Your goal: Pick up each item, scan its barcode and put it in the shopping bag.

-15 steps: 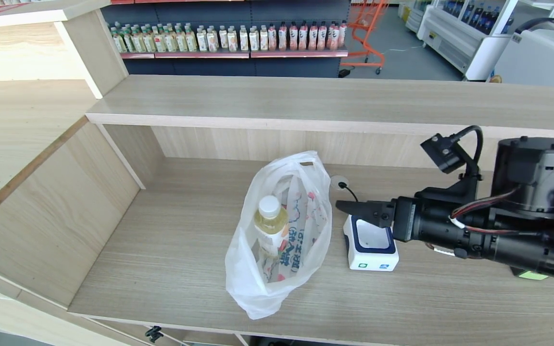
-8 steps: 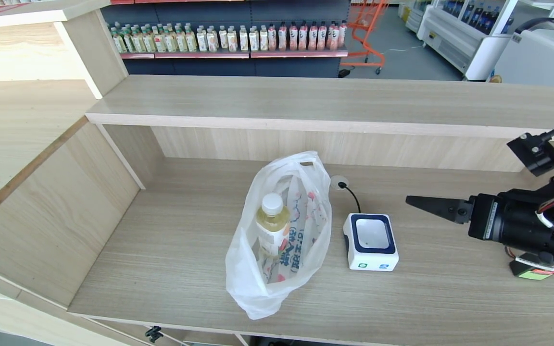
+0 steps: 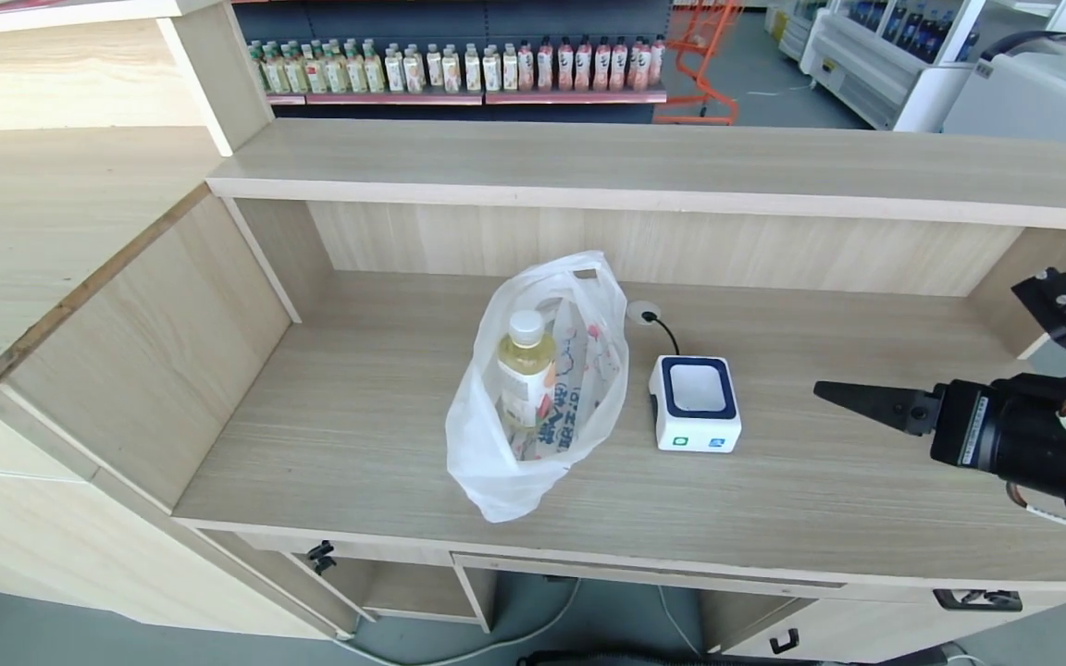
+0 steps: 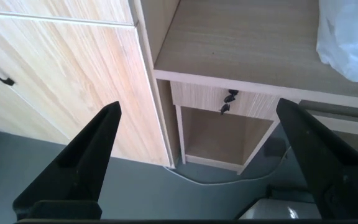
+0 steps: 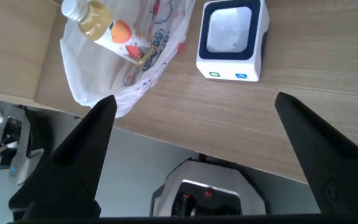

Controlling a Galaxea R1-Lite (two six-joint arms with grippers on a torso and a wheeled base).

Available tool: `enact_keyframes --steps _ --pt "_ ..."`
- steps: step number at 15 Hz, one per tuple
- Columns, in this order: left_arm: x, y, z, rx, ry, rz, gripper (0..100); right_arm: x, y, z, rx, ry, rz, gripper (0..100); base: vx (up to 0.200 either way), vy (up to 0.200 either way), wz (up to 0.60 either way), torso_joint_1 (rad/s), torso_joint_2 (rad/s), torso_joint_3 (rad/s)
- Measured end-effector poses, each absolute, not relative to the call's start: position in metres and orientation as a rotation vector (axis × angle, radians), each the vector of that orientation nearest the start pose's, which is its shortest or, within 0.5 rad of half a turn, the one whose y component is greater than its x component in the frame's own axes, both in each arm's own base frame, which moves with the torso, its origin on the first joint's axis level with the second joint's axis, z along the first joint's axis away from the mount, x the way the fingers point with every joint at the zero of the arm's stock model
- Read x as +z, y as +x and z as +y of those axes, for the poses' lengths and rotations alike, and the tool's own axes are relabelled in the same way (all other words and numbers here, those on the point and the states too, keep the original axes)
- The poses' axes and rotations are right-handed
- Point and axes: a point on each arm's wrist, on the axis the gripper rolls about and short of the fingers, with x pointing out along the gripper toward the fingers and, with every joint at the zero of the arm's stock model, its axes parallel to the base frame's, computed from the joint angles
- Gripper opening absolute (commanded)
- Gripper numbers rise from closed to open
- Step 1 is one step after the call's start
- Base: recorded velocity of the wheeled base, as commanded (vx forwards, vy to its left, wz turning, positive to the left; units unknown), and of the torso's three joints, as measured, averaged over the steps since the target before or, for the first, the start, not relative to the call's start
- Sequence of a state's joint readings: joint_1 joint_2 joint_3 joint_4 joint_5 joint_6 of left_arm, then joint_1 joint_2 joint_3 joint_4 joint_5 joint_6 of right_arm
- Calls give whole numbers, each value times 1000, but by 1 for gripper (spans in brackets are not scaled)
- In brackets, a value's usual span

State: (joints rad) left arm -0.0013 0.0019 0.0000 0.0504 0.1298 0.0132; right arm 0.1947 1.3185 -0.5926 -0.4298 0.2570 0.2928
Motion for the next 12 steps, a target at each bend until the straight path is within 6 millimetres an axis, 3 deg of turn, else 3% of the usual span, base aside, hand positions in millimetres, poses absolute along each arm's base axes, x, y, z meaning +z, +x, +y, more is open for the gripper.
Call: enact_keyframes --steps 7,12 --pt "70 -23 3 129 19 53 100 185 207 17 291 120 405 100 0 -200 0 4 2 2" --pt "70 -23 3 128 19 55 100 180 208 13 276 94 432 100 0 -200 0 3 1 0"
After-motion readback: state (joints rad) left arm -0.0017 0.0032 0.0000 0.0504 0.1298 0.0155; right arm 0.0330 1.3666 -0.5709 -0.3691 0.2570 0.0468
